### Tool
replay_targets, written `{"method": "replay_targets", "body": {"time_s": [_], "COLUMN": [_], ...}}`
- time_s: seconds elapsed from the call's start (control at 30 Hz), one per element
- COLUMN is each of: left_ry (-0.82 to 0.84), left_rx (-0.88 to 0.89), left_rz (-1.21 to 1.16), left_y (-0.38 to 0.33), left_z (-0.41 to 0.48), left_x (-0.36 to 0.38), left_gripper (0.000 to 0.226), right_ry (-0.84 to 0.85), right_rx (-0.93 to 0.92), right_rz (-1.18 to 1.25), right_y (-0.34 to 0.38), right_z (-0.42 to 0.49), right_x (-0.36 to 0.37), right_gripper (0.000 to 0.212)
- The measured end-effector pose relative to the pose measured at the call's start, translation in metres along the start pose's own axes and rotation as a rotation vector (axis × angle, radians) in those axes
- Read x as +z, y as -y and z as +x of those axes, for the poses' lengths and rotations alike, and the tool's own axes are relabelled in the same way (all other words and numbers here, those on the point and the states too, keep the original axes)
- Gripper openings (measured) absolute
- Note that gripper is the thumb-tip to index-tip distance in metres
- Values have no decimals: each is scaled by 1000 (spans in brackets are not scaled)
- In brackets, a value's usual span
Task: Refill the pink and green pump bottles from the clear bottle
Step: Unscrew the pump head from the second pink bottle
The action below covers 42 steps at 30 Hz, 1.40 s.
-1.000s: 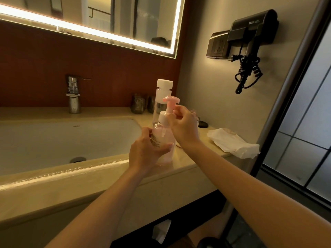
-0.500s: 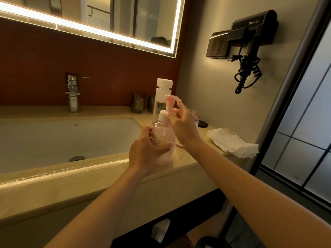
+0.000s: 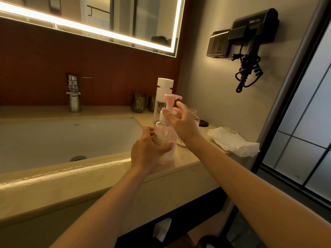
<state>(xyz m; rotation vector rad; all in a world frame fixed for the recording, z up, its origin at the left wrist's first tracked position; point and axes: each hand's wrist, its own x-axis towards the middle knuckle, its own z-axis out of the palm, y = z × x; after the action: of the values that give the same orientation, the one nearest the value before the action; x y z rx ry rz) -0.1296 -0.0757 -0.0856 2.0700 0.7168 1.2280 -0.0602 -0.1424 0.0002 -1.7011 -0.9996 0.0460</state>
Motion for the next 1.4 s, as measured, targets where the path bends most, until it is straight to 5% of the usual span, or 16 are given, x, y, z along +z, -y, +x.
{"method": "replay_targets", "body": {"time_s": [0.17,0.33,0.43,0.63,0.83,1.0,1.13,1.23,1.4], "left_ry": [3,-7,-8,-1,-10,-8,-11,-8,6], "left_rx": [0,4,7,7,7,4,0,4,5], "left_rz": [-5,-15,-17,-17,-13,-17,-9,-9,-19], "left_y": [0,1,1,1,2,0,2,3,2], "left_z": [-1,-1,-1,0,0,0,0,0,0], "left_x": [0,1,0,1,1,2,2,1,1], "left_gripper": [70,69,68,69,69,70,70,71,71], "right_ry": [-161,-99,-44,-196,-96,-224,-140,-102,-238], "right_rx": [-86,-63,-42,-74,3,-77,-35,-39,-90], "right_rz": [-133,26,48,-72,136,-100,68,105,-107], "right_y": [-4,-5,-4,-2,2,-1,4,4,-4], "right_z": [-2,-6,-5,3,-3,-2,-4,-2,0], "right_x": [5,5,8,11,6,6,6,9,10], "right_gripper": [54,36,44,46,46,51,37,47,52]}}
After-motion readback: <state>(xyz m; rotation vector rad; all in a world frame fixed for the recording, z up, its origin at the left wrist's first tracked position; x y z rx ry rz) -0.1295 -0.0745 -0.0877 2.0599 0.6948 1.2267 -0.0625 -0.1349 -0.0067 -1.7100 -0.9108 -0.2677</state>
